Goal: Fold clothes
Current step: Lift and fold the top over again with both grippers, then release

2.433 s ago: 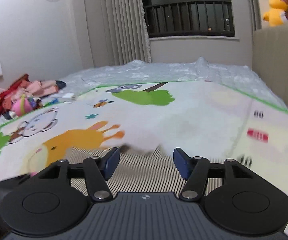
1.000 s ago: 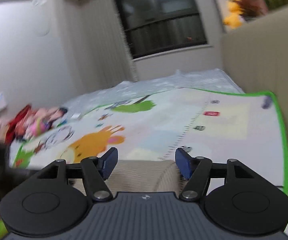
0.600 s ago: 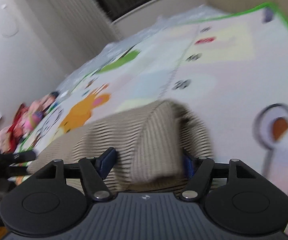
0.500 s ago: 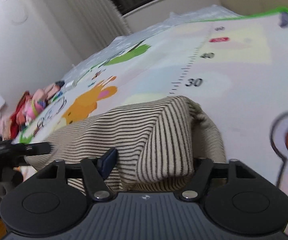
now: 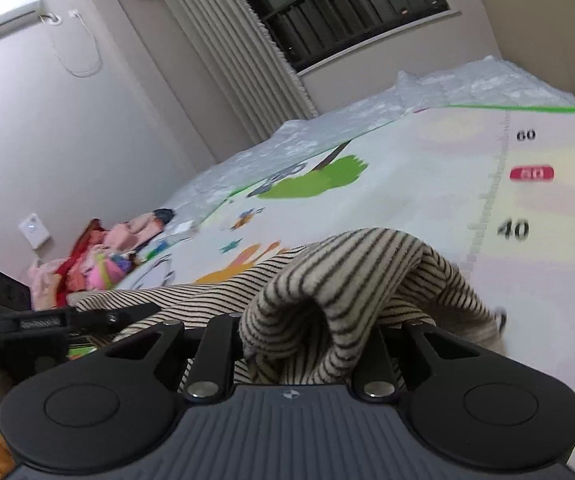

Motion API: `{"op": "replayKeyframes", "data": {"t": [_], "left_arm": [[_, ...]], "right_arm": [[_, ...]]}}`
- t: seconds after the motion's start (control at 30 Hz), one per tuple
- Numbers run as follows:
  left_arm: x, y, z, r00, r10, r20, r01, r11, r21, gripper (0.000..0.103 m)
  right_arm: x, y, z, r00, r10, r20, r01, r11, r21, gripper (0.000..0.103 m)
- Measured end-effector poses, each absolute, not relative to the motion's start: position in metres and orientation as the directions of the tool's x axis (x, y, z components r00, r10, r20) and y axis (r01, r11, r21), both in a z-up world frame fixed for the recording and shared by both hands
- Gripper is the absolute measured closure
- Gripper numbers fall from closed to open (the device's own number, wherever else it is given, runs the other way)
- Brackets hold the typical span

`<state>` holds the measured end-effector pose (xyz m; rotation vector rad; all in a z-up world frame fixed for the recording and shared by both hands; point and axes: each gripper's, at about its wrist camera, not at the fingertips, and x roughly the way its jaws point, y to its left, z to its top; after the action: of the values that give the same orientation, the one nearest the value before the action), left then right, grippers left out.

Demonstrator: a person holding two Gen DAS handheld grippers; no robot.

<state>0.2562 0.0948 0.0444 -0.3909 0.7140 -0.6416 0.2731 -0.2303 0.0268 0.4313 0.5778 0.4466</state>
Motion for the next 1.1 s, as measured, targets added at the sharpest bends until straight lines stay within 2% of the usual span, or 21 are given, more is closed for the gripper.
{"op": "replayKeyframes", "data": {"t": [0.23, 0.4, 0.47, 0.53, 0.57, 0.63, 0.73, 0.9, 1.0, 1.03, 1.1], "left_arm": [[0.19, 0.103, 0.027, 0.519, -0.699, -0.493, 0.427, 0.711, -0.559, 0.063], [0.172, 0.096, -0.003, 0.509, -0.64, -0.576, 0.384, 0.767, -0.514, 0.056], [0.167, 0.097, -0.013, 0.529, -0.606, -0.594, 0.373, 0.795, -0.478, 0.056], [0.161, 0.102, -0.011, 0.555, -0.584, -0.593, 0.365, 0.811, -0.457, 0.052], [0.158, 0.105, -0.008, 0.569, -0.569, -0.594, 0.357, 0.821, -0.445, 0.045], [0.155, 0.112, -0.001, 0.598, -0.533, -0.599, 0.336, 0.845, -0.416, 0.039], [0.151, 0.125, 0.012, 0.627, -0.509, -0.59, 0.307, 0.857, -0.414, 0.037], [0.13, 0.118, 0.04, 0.62, -0.567, -0.542, 0.376, 0.821, -0.43, 0.029], [0.124, 0.105, 0.04, 0.507, -0.694, -0.51, 0.427, 0.717, -0.551, 0.023], [0.124, 0.1, 0.035, 0.452, -0.739, -0.5, 0.43, 0.671, -0.604, 0.022], [0.129, 0.092, 0.02, 0.403, -0.755, -0.518, 0.398, 0.654, -0.643, 0.022]], "right_arm": [[0.199, -0.234, 0.016, 0.732, 0.516, -0.446, -0.291, 0.828, 0.48, 0.082], [0.19, -0.227, -0.003, 0.732, 0.425, -0.533, -0.261, 0.897, 0.357, 0.076], [0.19, -0.227, -0.013, 0.729, 0.382, -0.568, -0.242, 0.92, 0.309, 0.058], [0.184, -0.233, -0.014, 0.734, 0.368, -0.57, -0.226, 0.925, 0.306, 0.056], [0.179, -0.235, -0.01, 0.745, 0.351, -0.568, -0.217, 0.932, 0.291, 0.048], [0.172, -0.238, -0.004, 0.77, 0.292, -0.567, -0.195, 0.954, 0.226, 0.039], [0.161, -0.239, 0.004, 0.798, 0.217, -0.562, -0.178, 0.976, 0.125, 0.038], [0.151, -0.237, 0.014, 0.827, 0.114, -0.551, -0.155, 0.988, -0.027, 0.039], [0.162, -0.23, 0.009, 0.807, 0.1, -0.582, -0.172, 0.983, -0.07, 0.039], [0.165, -0.231, 0.004, 0.794, 0.105, -0.599, -0.172, 0.983, -0.056, 0.038], [0.172, -0.247, -0.007, 0.773, 0.15, -0.617, -0.136, 0.988, 0.07, 0.033]]}}
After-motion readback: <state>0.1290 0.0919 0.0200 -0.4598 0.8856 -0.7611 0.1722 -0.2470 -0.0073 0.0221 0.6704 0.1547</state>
